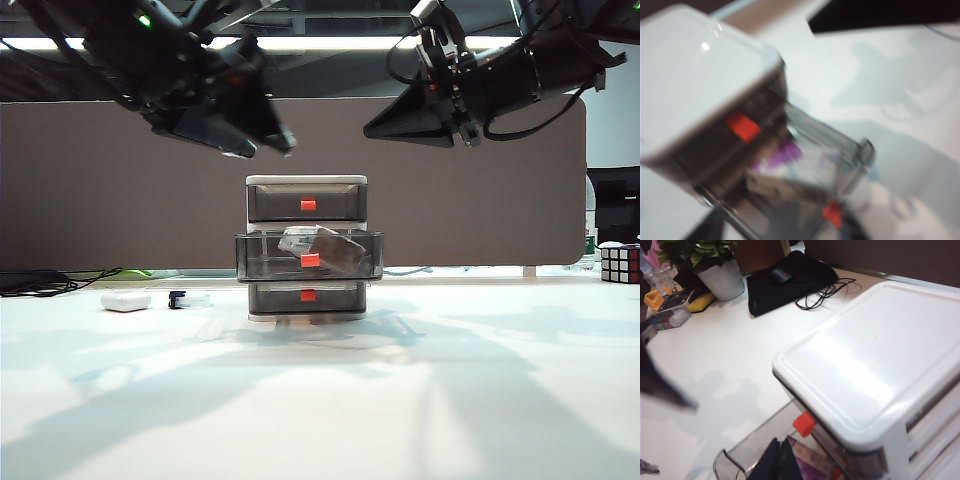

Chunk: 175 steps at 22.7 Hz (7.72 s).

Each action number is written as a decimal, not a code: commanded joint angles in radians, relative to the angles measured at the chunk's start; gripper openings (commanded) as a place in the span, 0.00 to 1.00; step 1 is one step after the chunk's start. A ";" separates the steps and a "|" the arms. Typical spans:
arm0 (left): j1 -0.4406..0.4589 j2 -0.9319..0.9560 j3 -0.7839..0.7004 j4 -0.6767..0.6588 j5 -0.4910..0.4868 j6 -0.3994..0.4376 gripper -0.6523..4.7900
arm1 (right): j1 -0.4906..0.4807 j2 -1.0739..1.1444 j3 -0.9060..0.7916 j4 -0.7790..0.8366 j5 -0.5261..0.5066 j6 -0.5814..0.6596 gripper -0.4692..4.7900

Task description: Open the second layer of the drawer on the table, pick up a pack of napkins on the table and put it in, and finally close the drawer.

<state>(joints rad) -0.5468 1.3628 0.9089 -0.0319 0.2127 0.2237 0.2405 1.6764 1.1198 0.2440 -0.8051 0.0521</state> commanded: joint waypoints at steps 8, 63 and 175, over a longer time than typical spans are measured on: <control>0.000 0.043 -0.002 -0.218 0.259 -0.022 0.11 | 0.060 0.043 0.048 0.122 0.108 0.008 0.08; 0.026 0.440 0.000 0.644 -0.207 -0.056 0.11 | 0.080 0.365 0.349 -0.047 0.177 -0.010 0.08; 0.599 -1.361 -0.901 -0.014 0.038 -0.220 0.11 | -0.150 -1.677 -1.119 -0.316 0.743 -0.105 0.08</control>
<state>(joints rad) 0.0498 0.0017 0.0013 -0.0525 0.2470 0.0059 0.0910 0.0013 0.0071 -0.0872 -0.0608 -0.0498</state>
